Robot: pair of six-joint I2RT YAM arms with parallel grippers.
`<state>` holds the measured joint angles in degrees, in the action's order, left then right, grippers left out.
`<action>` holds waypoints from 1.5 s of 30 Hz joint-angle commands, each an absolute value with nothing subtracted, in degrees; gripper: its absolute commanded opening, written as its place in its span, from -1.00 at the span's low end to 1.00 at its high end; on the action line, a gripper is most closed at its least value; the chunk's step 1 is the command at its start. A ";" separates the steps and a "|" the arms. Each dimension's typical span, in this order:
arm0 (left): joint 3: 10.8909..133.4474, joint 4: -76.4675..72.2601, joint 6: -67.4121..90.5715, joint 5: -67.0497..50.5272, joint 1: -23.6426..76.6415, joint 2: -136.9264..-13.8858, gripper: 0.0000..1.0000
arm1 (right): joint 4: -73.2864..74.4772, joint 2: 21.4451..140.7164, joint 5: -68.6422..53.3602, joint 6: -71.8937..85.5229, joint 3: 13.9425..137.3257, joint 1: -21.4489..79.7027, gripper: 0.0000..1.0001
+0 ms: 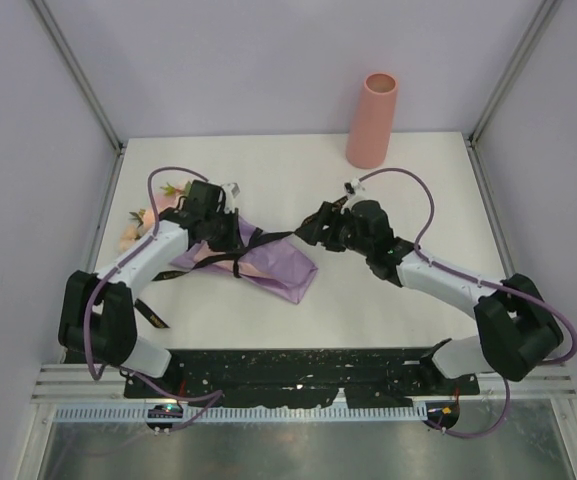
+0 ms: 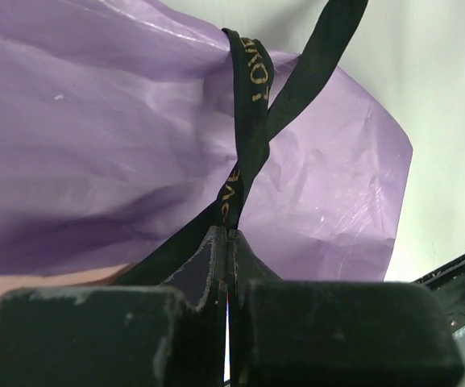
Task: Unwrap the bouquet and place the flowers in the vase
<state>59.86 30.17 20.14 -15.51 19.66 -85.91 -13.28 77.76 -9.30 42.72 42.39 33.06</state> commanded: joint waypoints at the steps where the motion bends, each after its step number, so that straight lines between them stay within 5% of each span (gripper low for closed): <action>1: 59.06 30.67 20.74 -12.58 19.86 -80.69 -1.00 | -16.96 82.86 -7.21 44.82 49.21 37.17 0.43; 11: 54.67 30.15 23.20 -12.40 19.86 -76.73 -1.00 | -17.32 97.81 -7.82 48.86 62.57 42.36 0.27; 33: 46.85 26.63 24.43 -12.74 19.86 -71.02 -1.00 | -19.69 110.65 -8.00 53.17 68.46 45.70 -0.04; 45: 46.06 26.37 24.52 -12.22 19.86 -71.28 -1.00 | -14.77 110.39 -5.27 51.33 71.36 45.70 0.02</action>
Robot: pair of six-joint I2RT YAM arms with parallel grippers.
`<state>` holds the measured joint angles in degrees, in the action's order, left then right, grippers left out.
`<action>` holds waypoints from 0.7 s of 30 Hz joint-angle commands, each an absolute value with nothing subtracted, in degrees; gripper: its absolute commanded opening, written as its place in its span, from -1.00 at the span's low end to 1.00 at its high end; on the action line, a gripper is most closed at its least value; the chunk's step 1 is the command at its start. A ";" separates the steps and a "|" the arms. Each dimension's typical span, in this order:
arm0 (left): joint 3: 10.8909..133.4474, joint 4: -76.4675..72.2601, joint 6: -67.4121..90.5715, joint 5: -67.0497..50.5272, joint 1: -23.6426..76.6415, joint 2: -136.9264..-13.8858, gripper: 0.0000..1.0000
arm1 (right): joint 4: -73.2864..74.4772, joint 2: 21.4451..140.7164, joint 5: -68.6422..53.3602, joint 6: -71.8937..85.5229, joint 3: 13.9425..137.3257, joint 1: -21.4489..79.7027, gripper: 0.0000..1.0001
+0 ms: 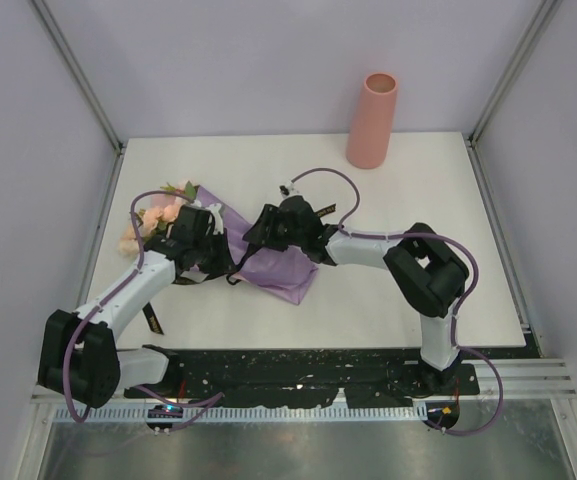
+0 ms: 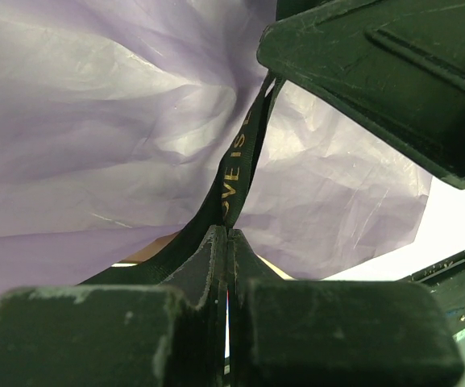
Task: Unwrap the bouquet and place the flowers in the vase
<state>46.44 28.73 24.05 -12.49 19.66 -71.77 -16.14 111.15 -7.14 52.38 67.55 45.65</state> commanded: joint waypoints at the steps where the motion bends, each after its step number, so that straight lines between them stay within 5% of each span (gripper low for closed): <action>1: 45.97 26.28 24.52 -12.22 19.95 -71.28 -1.00 | -14.85 110.74 -5.27 51.33 71.37 45.79 0.01; 16: 45.18 26.81 26.01 -10.20 19.86 -69.88 -1.00 | -12.22 114.26 -2.20 54.41 74.44 45.70 -0.03; 18: 44.83 26.98 26.63 -10.11 19.86 -69.79 -1.00 | -12.74 114.26 -1.41 54.23 74.36 45.70 -0.14; 21: 44.30 28.64 28.29 -8.01 19.86 -69.43 -1.00 | -14.41 114.17 -1.84 53.62 74.44 45.35 -0.80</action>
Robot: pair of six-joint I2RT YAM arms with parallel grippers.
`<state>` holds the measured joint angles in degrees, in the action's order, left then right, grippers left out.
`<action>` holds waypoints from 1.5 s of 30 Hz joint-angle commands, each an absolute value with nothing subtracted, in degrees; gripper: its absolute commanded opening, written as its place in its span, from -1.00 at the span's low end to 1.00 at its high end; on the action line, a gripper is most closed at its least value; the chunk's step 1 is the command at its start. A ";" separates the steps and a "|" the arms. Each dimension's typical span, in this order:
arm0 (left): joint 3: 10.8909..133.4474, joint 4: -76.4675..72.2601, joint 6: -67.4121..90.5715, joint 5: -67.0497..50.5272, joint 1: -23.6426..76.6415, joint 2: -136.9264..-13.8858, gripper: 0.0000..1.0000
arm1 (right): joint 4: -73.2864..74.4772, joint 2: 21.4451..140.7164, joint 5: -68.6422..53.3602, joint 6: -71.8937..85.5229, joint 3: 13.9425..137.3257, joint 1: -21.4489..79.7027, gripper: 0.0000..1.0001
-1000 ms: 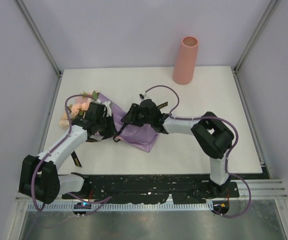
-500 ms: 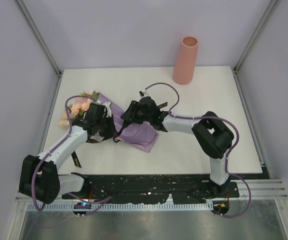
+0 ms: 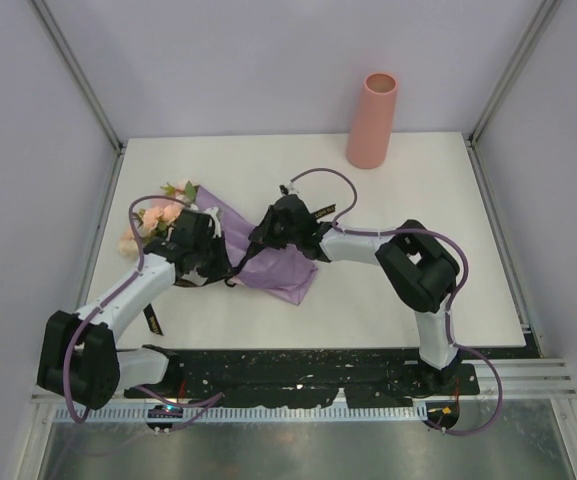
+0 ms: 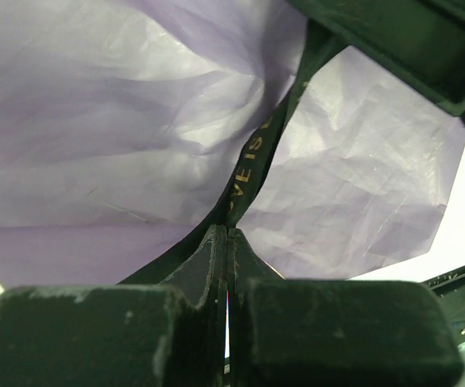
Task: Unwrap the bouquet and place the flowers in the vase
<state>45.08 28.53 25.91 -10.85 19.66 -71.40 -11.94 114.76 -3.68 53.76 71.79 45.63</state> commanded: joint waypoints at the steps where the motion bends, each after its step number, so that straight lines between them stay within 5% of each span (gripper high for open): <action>1: 44.21 29.61 28.82 -6.34 19.86 -69.00 -1.00 | -14.68 113.91 -2.28 53.53 74.53 45.00 -0.89; 15: 43.42 37.17 32.25 11.42 19.78 -60.21 -1.00 | -11.61 103.54 -3.08 45.97 76.11 42.36 -0.89; 19: 44.12 39.28 32.61 13.80 19.78 -58.19 -0.40 | -10.20 102.48 -3.60 44.56 76.99 42.36 -0.89; 28: 51.50 41.93 30.41 15.38 19.77 -53.97 -0.10 | -4.94 100.90 -2.91 39.65 80.33 43.33 -0.89; 45: 50.80 32.70 33.40 11.86 19.78 -71.80 -0.07 | -0.35 94.75 -1.41 35.24 84.11 43.95 -0.88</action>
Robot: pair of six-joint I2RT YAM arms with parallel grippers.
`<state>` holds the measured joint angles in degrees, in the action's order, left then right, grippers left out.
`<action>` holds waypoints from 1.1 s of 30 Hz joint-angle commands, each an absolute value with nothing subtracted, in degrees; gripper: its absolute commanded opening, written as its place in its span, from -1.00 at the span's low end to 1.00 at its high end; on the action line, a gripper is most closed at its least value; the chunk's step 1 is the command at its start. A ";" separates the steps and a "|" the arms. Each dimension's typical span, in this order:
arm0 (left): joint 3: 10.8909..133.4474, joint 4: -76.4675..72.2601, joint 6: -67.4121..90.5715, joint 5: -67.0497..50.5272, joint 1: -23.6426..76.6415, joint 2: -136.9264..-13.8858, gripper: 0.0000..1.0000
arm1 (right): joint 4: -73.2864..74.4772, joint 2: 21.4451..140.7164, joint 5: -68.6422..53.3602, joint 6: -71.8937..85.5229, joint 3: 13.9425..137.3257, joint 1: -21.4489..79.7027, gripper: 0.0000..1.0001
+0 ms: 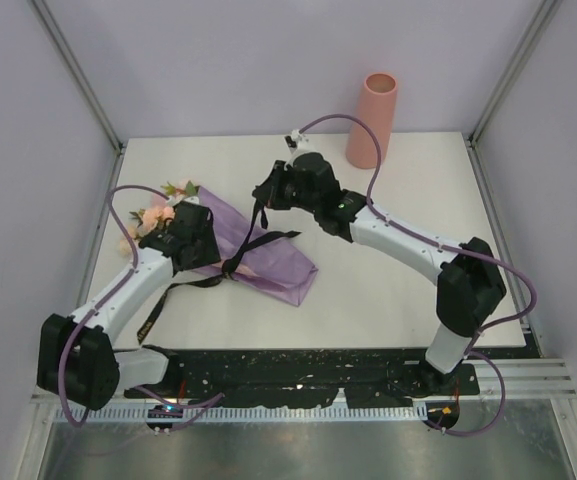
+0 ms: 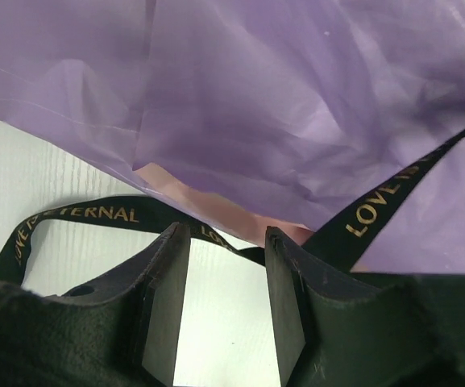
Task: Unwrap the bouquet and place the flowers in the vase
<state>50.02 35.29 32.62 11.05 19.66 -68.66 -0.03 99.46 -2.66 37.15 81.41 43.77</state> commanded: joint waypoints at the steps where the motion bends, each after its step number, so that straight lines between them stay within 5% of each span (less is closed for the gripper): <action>1: 50.63 32.43 33.49 12.39 19.78 -72.59 -0.07 | -0.35 94.14 -1.49 34.98 84.29 43.95 -0.89; 20: 49.22 30.76 33.92 16.17 19.78 -81.39 -0.07 | -2.02 83.77 -2.02 35.95 85.87 43.42 -0.89; 33: 48.25 30.50 33.93 17.05 19.60 -81.65 -0.07 | -2.64 71.82 10.18 31.47 83.15 41.40 -0.89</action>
